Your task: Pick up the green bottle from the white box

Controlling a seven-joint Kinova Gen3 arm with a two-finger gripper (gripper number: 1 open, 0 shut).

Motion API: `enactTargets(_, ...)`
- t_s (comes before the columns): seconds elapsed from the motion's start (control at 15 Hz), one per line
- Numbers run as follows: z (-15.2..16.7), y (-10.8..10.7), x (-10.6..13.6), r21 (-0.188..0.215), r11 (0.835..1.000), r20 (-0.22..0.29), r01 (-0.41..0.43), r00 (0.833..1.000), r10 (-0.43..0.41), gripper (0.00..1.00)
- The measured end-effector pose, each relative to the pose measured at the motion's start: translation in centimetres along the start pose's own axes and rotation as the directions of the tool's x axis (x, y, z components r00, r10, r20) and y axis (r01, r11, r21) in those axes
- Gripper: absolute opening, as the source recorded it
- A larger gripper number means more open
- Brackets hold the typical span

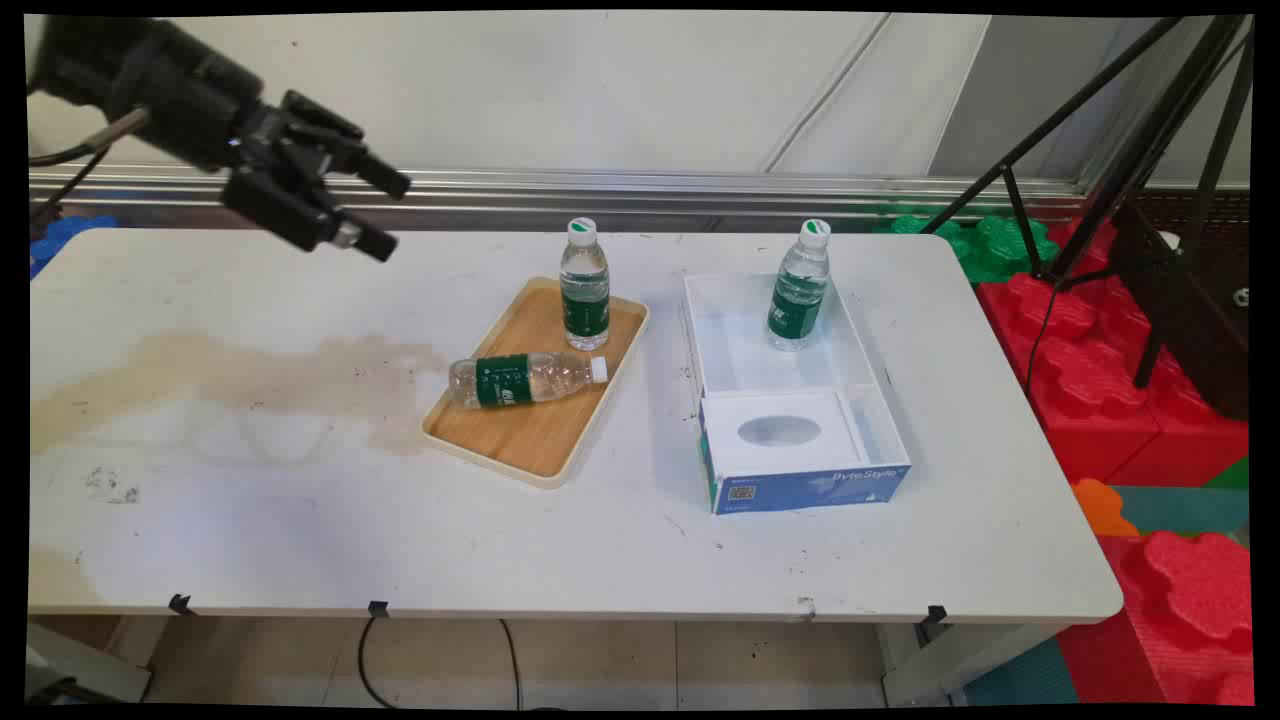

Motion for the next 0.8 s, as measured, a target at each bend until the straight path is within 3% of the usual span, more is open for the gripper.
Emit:
enactTargets(0.4,5.1,-2.3,4.0,0.024,0.999,-0.056,-0.033,0.998,0.035,1.0)
enactTargets(0.8,11.7,-5.0,6.9,0.039,0.998,-0.07,-0.043,0.996,0.045,1.0)
